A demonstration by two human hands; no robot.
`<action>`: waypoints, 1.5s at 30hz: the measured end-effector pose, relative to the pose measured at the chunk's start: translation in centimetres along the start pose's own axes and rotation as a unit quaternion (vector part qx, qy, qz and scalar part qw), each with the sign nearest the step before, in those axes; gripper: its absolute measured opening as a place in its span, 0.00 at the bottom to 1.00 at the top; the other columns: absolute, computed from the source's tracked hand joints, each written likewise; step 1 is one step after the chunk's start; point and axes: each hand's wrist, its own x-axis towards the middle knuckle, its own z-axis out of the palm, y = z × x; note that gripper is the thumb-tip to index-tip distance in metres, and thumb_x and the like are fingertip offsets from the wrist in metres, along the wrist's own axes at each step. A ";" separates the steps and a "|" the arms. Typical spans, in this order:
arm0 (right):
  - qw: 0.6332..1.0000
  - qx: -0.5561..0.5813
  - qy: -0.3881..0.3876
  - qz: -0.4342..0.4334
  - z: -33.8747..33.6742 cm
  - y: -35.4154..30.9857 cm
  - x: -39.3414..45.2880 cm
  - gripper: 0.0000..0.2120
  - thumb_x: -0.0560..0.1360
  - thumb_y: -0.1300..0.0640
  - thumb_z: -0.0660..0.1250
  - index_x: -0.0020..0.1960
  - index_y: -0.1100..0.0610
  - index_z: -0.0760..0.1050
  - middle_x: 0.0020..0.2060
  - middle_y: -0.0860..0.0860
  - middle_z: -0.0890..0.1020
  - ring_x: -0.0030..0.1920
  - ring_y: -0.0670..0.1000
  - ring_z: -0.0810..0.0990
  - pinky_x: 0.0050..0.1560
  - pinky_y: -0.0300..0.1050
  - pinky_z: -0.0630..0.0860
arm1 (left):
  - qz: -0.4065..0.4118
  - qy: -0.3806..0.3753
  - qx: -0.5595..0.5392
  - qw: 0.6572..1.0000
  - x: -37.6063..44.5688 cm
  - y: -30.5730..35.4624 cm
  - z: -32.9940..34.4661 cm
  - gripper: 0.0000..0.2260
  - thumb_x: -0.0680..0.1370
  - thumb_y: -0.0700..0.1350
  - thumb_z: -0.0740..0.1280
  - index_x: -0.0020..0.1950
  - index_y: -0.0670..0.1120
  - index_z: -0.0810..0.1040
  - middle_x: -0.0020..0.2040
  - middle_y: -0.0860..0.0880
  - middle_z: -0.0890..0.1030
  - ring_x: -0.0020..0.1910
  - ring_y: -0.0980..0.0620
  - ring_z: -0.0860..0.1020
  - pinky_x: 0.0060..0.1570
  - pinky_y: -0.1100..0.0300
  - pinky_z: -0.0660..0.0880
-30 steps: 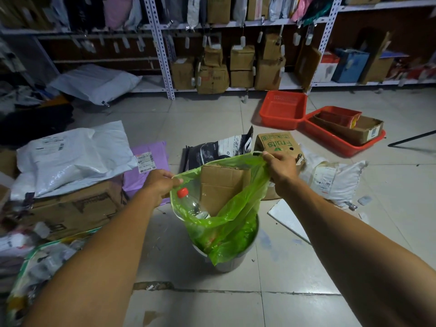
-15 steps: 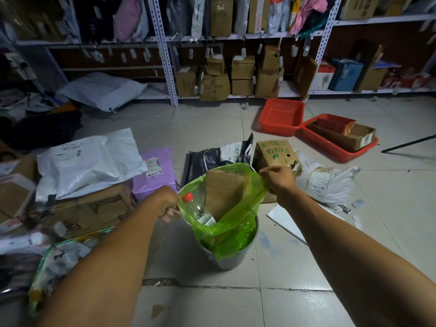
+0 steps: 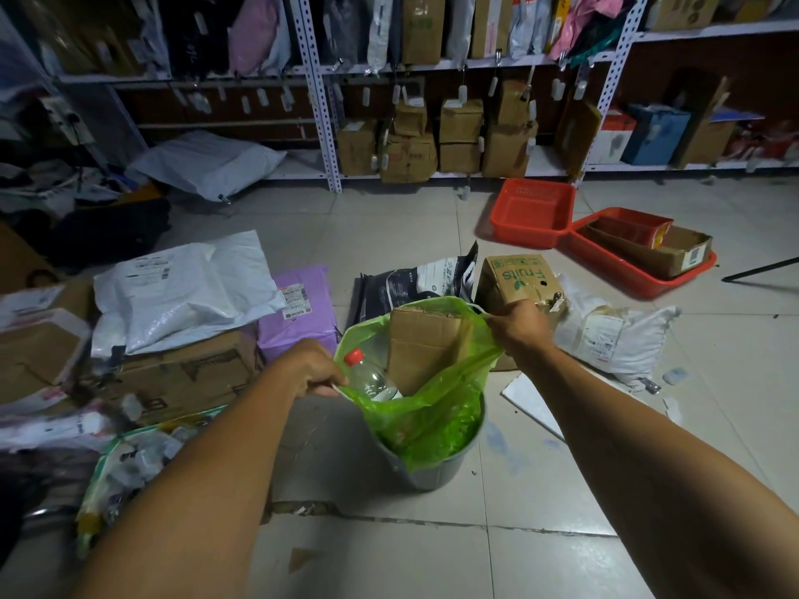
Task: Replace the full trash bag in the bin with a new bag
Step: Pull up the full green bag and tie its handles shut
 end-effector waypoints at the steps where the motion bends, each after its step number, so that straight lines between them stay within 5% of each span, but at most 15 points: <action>1: 1.000 -0.006 0.006 0.001 -0.2 0.1 0.0 0.09 0.75 0.56 0.67 0.38 0.57 0.81 0.34 0.55 0.81 0.34 0.56 0.80 0.42 0.54 0.82 | -0.001 0.013 0.006 1.000 0.2 0.0 -0.4 0.04 0.73 0.27 0.70 0.43 0.34 0.78 0.38 0.38 0.80 0.28 0.49 0.80 0.29 0.59 0.80; 10: 0.997 0.053 0.058 -0.026 -0.3 -0.3 0.8 0.10 0.76 0.59 0.65 0.49 0.58 0.84 0.41 0.53 0.81 0.43 0.54 0.76 0.40 0.41 0.67 | -0.006 0.020 -0.002 1.000 -0.4 -0.1 -1.1 0.07 0.82 0.33 0.59 0.46 0.36 0.74 0.36 0.39 0.80 0.33 0.46 0.80 0.28 0.56 0.79; 14: 0.990 0.134 0.039 -0.017 0.7 -0.5 1.3 0.08 0.73 0.62 0.65 0.37 0.58 0.80 0.35 0.55 0.81 0.40 0.55 0.78 0.38 0.47 0.74 | 0.017 0.052 -0.084 0.995 0.0 0.6 -1.1 0.06 0.78 0.29 0.63 0.44 0.38 0.73 0.36 0.39 0.79 0.27 0.49 0.81 0.32 0.51 0.81; 18: 0.989 0.148 0.021 -0.013 1.5 -0.4 1.8 0.08 0.69 0.64 0.63 0.36 0.54 0.77 0.37 0.54 0.81 0.41 0.56 0.80 0.43 0.55 0.79 | 0.010 0.024 -0.103 0.994 -0.6 0.7 -0.9 0.08 0.77 0.30 0.65 0.43 0.42 0.75 0.37 0.42 0.81 0.36 0.48 0.80 0.46 0.47 0.80; 21: 0.993 0.116 0.001 -0.013 2.3 -0.2 2.7 0.12 0.72 0.63 0.60 0.41 0.56 0.82 0.39 0.57 0.82 0.42 0.58 0.81 0.41 0.52 0.78 | 0.015 0.015 -0.111 0.994 -0.8 0.4 -1.0 0.09 0.75 0.30 0.68 0.44 0.43 0.76 0.40 0.44 0.80 0.39 0.50 0.80 0.42 0.52 0.80; 26: 0.995 0.091 -0.027 -0.006 3.2 0.4 3.8 0.13 0.77 0.50 0.67 0.49 0.60 0.82 0.43 0.59 0.83 0.45 0.59 0.83 0.50 0.56 0.81 | 0.059 0.056 -0.119 0.990 -0.8 0.3 -0.9 0.10 0.73 0.33 0.73 0.45 0.47 0.80 0.48 0.43 0.82 0.40 0.51 0.79 0.32 0.61 0.77; 29: 0.996 0.081 -0.015 0.024 2.9 0.6 4.0 0.13 0.75 0.51 0.70 0.47 0.61 0.81 0.41 0.58 0.83 0.39 0.55 0.81 0.40 0.48 0.79 | 0.090 0.082 -0.124 0.985 -0.9 0.3 -0.5 0.09 0.73 0.35 0.74 0.46 0.48 0.81 0.49 0.44 0.84 0.42 0.50 0.79 0.34 0.61 0.76; 35: 0.998 0.065 -0.005 0.006 1.8 1.6 4.3 0.11 0.76 0.53 0.68 0.51 0.59 0.83 0.44 0.58 0.84 0.45 0.58 0.81 0.49 0.51 0.80 | 0.066 0.063 -0.062 0.994 -2.3 -0.4 0.3 0.07 0.72 0.32 0.74 0.44 0.42 0.80 0.40 0.43 0.82 0.35 0.52 0.78 0.33 0.63 0.79; 40: 0.995 0.092 -0.029 -0.007 0.9 1.7 4.4 0.08 0.76 0.56 0.68 0.49 0.59 0.81 0.43 0.57 0.82 0.44 0.56 0.80 0.41 0.46 0.75 | 0.025 0.103 0.080 0.991 -3.0 0.0 -0.5 0.04 0.73 0.30 0.72 0.39 0.36 0.81 0.34 0.40 0.80 0.28 0.48 0.76 0.36 0.55 0.79; 45: 0.989 0.136 0.004 -0.054 -0.5 0.3 3.6 0.06 0.75 0.54 0.71 0.47 0.56 0.80 0.36 0.46 0.76 0.41 0.52 0.78 0.45 0.49 0.78 | 0.064 0.111 -0.063 0.990 -3.6 2.3 0.0 0.07 0.78 0.39 0.67 0.40 0.43 0.79 0.36 0.45 0.79 0.34 0.52 0.77 0.40 0.58 0.79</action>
